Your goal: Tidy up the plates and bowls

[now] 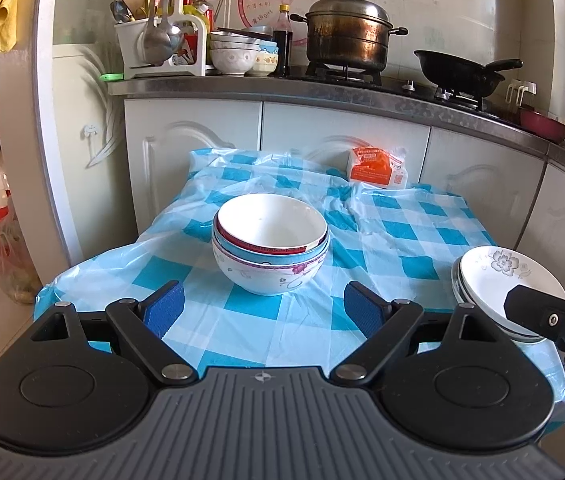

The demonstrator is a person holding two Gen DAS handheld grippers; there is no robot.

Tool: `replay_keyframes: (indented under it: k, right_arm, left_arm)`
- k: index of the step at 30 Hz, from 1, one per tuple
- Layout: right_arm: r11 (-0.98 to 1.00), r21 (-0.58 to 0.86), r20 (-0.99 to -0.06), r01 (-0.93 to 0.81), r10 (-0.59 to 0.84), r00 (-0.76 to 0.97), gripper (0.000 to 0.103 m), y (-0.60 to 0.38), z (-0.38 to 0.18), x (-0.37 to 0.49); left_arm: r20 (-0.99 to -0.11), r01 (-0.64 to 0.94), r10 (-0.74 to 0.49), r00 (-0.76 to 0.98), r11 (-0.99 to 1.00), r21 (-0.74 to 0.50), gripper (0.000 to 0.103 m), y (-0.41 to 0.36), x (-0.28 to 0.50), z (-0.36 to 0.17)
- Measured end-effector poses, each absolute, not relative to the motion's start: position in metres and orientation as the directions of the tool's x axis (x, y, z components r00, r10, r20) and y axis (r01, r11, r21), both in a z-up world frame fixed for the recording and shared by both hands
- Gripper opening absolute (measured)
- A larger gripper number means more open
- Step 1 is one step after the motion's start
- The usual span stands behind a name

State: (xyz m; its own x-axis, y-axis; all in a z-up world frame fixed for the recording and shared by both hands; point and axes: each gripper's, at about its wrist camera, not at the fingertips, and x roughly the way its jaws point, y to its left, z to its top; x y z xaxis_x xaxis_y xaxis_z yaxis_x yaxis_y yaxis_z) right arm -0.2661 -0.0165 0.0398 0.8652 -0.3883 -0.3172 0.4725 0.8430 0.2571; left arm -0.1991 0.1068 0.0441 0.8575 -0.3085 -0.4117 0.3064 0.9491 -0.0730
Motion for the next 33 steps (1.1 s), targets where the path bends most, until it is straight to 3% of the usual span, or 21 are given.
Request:
replay_keyframes:
  k: [33]
  right_arm:
    - [0.823, 0.297, -0.326, 0.484, -0.389, 0.862, 0.102, -0.032, 0.027, -0.270]
  left_arm:
    - [-0.435, 0.314, -0.309, 0.846, 0.947, -0.064, 0.103, 0.103, -0.190, 0.034]
